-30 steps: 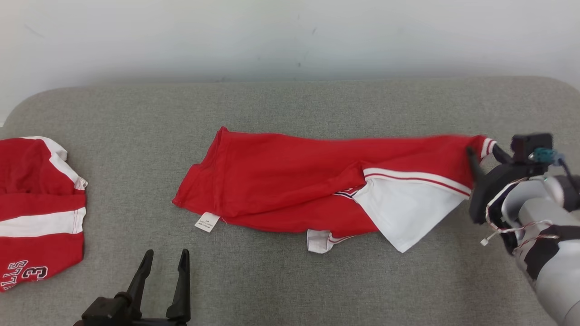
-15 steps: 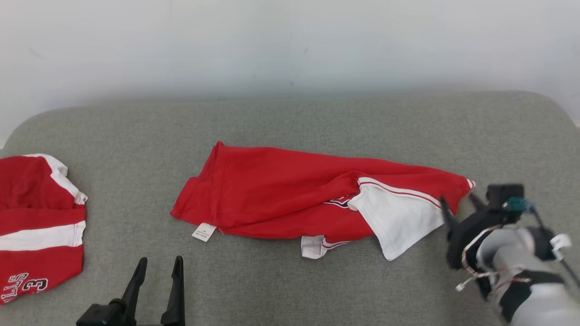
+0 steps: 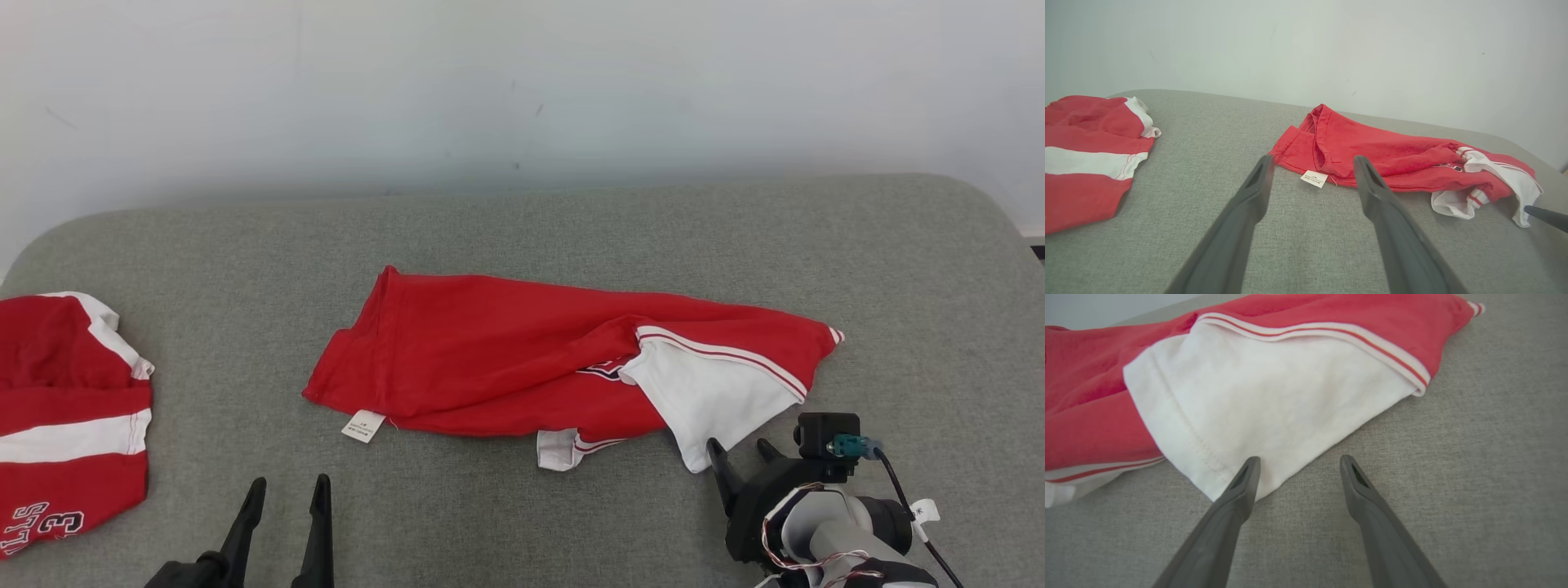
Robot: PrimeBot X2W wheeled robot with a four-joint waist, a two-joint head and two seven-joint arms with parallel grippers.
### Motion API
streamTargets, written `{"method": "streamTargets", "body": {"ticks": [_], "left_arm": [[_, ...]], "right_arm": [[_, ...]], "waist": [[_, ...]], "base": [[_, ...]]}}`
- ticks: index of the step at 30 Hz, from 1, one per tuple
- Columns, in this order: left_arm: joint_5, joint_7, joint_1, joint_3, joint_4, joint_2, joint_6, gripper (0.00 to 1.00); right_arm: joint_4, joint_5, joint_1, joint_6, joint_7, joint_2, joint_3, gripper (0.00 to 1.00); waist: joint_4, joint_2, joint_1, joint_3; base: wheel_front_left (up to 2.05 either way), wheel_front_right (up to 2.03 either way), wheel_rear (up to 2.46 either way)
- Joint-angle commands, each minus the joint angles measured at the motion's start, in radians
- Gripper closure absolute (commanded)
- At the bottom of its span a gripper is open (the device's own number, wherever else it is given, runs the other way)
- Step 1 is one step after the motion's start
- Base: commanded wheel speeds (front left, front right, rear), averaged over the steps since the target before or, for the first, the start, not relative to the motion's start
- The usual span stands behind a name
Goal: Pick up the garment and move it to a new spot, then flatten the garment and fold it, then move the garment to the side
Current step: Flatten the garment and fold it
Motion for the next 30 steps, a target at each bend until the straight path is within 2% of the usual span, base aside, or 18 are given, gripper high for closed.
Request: {"method": "streamTargets", "body": {"ticks": [1,8,13,14,15,16,17,30], "left_arm": [[0.007,-0.001,0.003,0.0,-0.006,0.0,0.002,0.0],[0.007,-0.001,-0.01,-0.005,-0.005,0.0,0.0,0.0],[0.002,-0.001,-0.012,-0.009,0.0,0.0,-0.001,0.0],[-0.001,-0.001,-0.009,-0.011,0.002,0.0,-0.001,0.0],[-0.003,-0.001,-0.007,-0.011,0.003,0.0,0.0,0.0],[-0.004,-0.001,-0.004,-0.01,0.004,0.0,0.001,0.0],[-0.005,-0.001,-0.001,-0.008,0.004,0.0,0.002,0.0],[-0.008,-0.001,0.018,-0.011,0.008,0.0,0.003,0.0]], "right_arm": [[0.005,0.002,-0.009,-0.003,0.013,0.006,-0.006,0.0],[0.019,-0.059,-0.03,-0.003,0.071,0.008,-0.006,0.0],[0.027,-0.143,0.019,-0.003,0.148,-0.028,-0.035,0.0],[0.029,-0.173,0.034,-0.003,0.156,-0.03,-0.056,0.1],[0.03,-0.188,0.038,-0.003,0.156,-0.028,-0.066,0.35],[0.029,-0.202,0.04,-0.003,0.149,-0.026,-0.077,0.78],[0.029,-0.215,0.042,-0.003,0.14,-0.024,-0.09,1.0],[0.02,-0.362,0.01,-0.003,0.072,-0.009,-0.24,1.0]], "waist": [[0.006,0.0,0.0001,0.008],[0.024,0.0,0.0001,0.026],[0.035,0.0,0.0001,0.028],[0.037,0.0,0.0001,0.025],[0.037,0.0,0.0001,0.024],[0.037,0.0,0.0001,0.022],[0.035,0.0,0.0001,0.021],[0.011,0.0,0.0001,0.001]], "base": [[0.0,0.0,0.0],[0.0,0.0,0.0],[0.0,0.0,0.0],[0.0,0.0,0.0],[0.0,0.0,0.0],[0.0,0.0,0.0],[0.0,0.0,0.0],[0.0,0.0,0.0]]}}
